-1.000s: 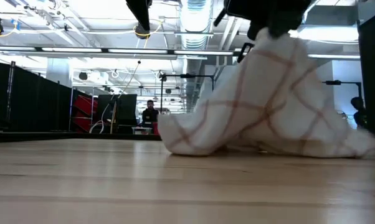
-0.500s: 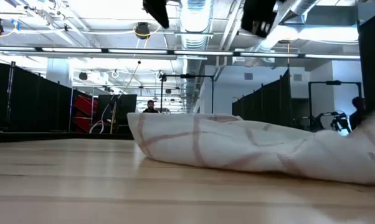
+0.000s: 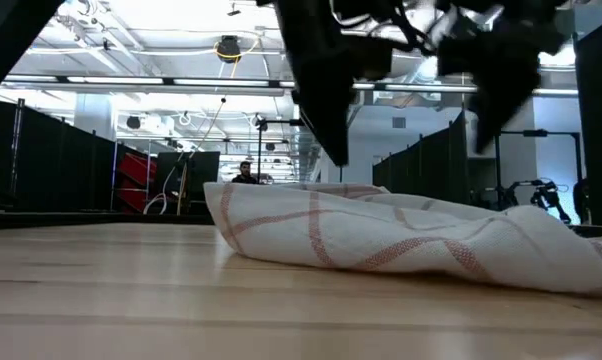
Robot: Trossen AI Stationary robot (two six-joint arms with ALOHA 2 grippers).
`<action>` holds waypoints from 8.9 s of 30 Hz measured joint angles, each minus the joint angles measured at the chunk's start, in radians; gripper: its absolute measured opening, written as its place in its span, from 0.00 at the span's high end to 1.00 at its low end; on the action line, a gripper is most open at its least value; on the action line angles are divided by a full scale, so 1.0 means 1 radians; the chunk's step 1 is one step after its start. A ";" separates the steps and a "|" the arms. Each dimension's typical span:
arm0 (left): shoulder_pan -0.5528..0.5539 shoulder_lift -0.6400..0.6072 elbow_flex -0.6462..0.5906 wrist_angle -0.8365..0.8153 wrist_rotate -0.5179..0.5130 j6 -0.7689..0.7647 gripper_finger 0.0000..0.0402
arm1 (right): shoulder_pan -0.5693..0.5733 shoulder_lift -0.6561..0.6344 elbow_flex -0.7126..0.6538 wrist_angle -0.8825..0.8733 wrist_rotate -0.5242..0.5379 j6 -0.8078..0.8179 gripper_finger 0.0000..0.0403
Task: Roll towel
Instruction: Fold the towel
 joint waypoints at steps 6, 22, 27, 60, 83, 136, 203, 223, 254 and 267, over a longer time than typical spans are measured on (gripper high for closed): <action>-0.010 0.009 0.001 0.035 -0.001 -0.142 0.75 | -0.004 -0.129 -0.128 0.007 0.000 0.032 0.69; -0.012 0.042 0.025 0.026 -0.209 -0.237 0.99 | -0.005 -0.213 -0.156 0.034 0.000 -0.063 0.69; -0.016 -0.041 0.024 -0.089 -0.323 -0.265 1.00 | 0.006 -0.215 -0.158 0.149 -0.007 -0.087 0.69; 0.027 0.039 -0.022 -0.035 0.049 -0.386 0.58 | -0.020 -0.168 -0.161 0.168 -0.012 -0.289 0.69; 0.033 -0.076 -0.023 -0.086 -0.076 -0.371 1.00 | -0.004 -0.170 -0.167 0.179 -0.012 -0.279 0.70; 0.121 -0.748 -0.851 0.509 0.155 -0.146 0.89 | -0.272 0.271 -0.116 0.588 -0.066 -0.388 0.71; -0.047 -0.149 -0.433 0.268 0.225 0.217 1.00 | -0.109 0.415 -0.113 0.700 -0.226 -0.405 0.70; -0.366 -0.231 -0.433 0.091 0.225 -0.072 1.00 | -0.229 0.464 -0.112 0.679 -0.253 -0.496 0.70; 0.140 -0.293 -0.434 0.088 -0.144 0.010 0.77 | -0.226 0.471 -0.004 0.534 -0.300 -0.448 0.70; 0.173 -0.134 -0.433 0.249 0.048 0.322 0.68 | -0.166 0.468 -0.005 0.518 -0.301 -0.350 0.70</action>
